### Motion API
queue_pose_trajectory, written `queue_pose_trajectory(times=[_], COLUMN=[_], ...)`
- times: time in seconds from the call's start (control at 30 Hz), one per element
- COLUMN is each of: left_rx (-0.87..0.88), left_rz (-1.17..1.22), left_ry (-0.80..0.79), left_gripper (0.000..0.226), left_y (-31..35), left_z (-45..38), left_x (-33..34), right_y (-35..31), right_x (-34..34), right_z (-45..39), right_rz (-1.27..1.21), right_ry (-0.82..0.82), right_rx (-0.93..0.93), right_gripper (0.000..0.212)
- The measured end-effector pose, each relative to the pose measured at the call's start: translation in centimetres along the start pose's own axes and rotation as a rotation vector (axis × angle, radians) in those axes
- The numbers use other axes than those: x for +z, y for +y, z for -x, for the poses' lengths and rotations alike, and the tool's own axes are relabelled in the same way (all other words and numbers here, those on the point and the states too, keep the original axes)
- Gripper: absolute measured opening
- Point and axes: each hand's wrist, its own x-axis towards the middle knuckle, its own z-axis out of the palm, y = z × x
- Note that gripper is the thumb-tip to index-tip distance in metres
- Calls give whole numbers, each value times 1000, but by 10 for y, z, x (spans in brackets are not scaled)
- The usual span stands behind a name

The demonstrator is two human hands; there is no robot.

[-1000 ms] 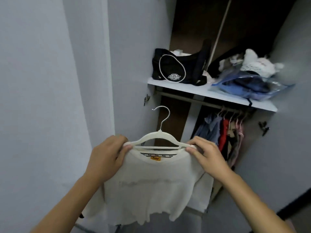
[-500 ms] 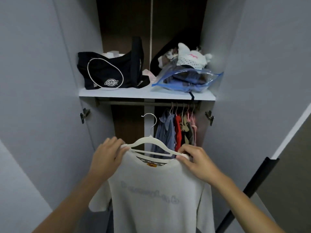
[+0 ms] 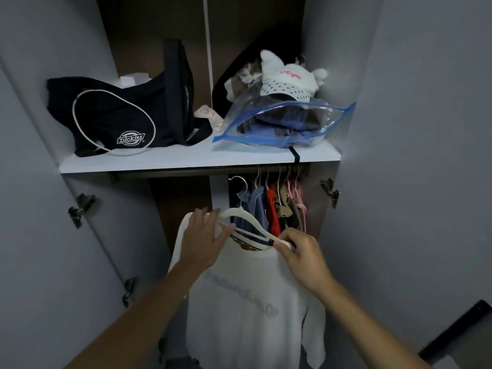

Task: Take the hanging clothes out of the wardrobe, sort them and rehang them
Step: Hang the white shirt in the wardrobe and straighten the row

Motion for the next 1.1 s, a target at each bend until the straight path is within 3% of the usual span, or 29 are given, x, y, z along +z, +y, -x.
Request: queue_pose_trajectory(times=[0.27, 0.5, 1.1], left_rx=[-78, -32, 7], left_rz=[95, 124, 209], left_ry=[-159, -255, -336], left_gripper=[113, 80, 83], left_y=[-36, -52, -68], left_z=[-118, -201, -252], left_x=[88, 127, 175], right_y=[41, 62, 70], right_x=[69, 112, 181], right_z=[-80, -143, -185], right_rz=[63, 160, 221], right_ry=[151, 243, 395], right_rx=[185, 324, 425], right_gripper=[16, 17, 8])
